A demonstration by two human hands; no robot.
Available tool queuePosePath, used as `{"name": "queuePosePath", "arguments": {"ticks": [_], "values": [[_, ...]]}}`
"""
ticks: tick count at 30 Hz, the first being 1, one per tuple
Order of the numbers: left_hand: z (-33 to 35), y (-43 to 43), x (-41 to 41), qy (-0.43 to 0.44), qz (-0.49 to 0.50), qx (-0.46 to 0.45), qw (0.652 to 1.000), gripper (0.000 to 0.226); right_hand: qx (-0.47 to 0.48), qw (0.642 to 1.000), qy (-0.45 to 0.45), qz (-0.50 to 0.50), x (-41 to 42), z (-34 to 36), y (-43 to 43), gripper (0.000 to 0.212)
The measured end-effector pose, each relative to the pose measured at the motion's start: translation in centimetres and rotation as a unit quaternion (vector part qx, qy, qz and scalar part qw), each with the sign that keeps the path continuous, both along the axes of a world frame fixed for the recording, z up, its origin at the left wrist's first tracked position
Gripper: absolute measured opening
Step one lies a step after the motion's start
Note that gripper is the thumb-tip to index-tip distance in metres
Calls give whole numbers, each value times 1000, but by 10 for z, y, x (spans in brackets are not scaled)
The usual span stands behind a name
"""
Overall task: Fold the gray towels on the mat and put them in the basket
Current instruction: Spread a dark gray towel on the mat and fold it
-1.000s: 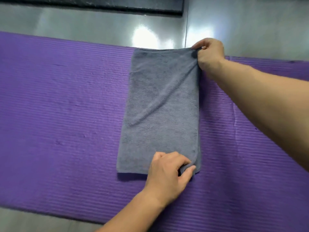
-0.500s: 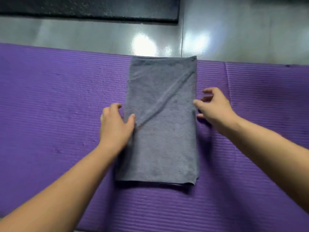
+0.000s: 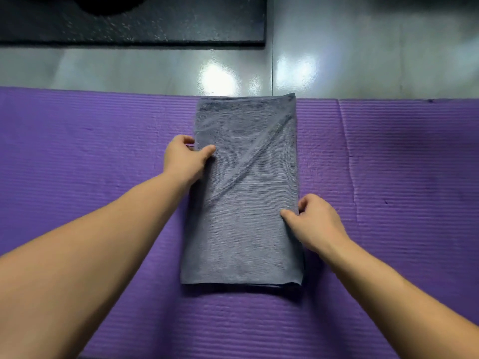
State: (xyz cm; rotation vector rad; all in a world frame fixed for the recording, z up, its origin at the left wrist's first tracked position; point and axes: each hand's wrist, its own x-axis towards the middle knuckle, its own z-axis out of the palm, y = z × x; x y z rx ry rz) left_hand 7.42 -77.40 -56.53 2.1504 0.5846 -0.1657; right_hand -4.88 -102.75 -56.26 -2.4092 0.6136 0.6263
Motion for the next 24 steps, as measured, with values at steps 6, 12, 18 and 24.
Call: {"name": "queuePosePath", "arguments": {"ticks": [6,12,18,24], "values": [[-3,5,18,27,13,15,999,43,66,994,-72,-44,-15,5,12,25],[-5,12,29,22,25,-49,998,50,231,969,-42,-75,-22,3,3,33],[-43,41,-65,49,125,-66,989,77,140,975,-165,-42,67,0,-63,24],[-24,31,-143,68,269,-106,955,94,-43,982,22,181,124,34,-95,48]]}}
